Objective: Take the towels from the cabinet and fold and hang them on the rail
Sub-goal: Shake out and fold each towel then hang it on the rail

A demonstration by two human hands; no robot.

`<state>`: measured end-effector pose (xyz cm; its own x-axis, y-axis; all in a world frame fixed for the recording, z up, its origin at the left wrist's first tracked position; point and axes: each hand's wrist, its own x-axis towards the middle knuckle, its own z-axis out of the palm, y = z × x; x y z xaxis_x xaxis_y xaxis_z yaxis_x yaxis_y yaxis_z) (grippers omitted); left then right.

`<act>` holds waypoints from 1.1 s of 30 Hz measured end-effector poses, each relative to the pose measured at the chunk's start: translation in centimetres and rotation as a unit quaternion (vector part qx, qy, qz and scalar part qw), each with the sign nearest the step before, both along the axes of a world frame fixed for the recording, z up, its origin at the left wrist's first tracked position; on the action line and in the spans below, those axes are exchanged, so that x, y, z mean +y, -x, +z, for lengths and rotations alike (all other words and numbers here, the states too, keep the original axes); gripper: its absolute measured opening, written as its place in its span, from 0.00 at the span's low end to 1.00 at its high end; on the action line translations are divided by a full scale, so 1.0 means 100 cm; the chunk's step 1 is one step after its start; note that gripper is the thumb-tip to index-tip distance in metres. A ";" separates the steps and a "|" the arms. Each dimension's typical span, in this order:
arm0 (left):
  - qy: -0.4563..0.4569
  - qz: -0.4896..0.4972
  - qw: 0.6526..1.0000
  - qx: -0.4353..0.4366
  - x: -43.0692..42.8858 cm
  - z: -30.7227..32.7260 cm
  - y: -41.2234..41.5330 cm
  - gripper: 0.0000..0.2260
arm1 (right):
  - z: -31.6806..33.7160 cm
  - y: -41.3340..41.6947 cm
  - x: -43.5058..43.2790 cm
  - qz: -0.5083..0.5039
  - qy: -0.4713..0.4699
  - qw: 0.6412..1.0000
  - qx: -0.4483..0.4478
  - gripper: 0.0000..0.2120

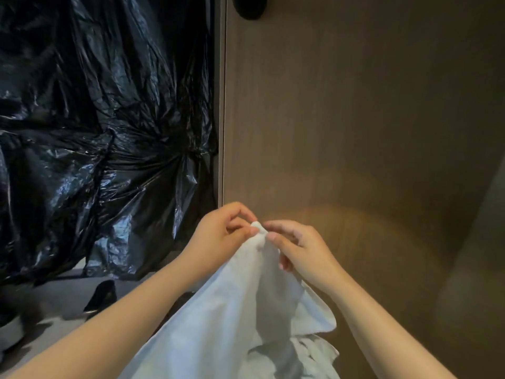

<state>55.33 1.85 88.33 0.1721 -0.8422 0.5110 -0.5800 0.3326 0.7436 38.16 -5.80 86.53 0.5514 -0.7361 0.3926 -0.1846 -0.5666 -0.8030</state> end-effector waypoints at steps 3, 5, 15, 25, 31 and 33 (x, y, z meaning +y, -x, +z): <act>-0.006 -0.001 1.000 0.030 0.005 -0.006 0.001 0.02 | -0.007 -0.003 0.001 0.013 -0.012 1.000 -0.015 0.07; -0.007 0.003 0.999 0.038 0.007 -0.009 0.001 0.03 | -0.011 -0.004 0.001 0.010 -0.013 1.000 -0.017 0.08; -0.022 0.060 0.998 0.025 0.023 -0.049 -0.003 0.09 | -0.023 -0.007 0.004 -0.025 0.041 0.999 -0.012 0.08; -0.038 -0.001 0.999 -0.016 0.024 -0.050 0.003 0.06 | -0.014 0.003 0.005 -0.011 0.081 0.997 -0.011 0.09; -0.068 -0.020 0.996 -0.051 0.023 -0.056 0.000 0.23 | -0.007 0.008 0.003 -0.070 0.128 0.989 -0.023 0.12; -0.068 -0.016 0.996 -0.056 0.023 -0.055 -0.002 0.24 | -0.006 0.009 0.003 -0.082 0.151 0.985 -0.008 0.13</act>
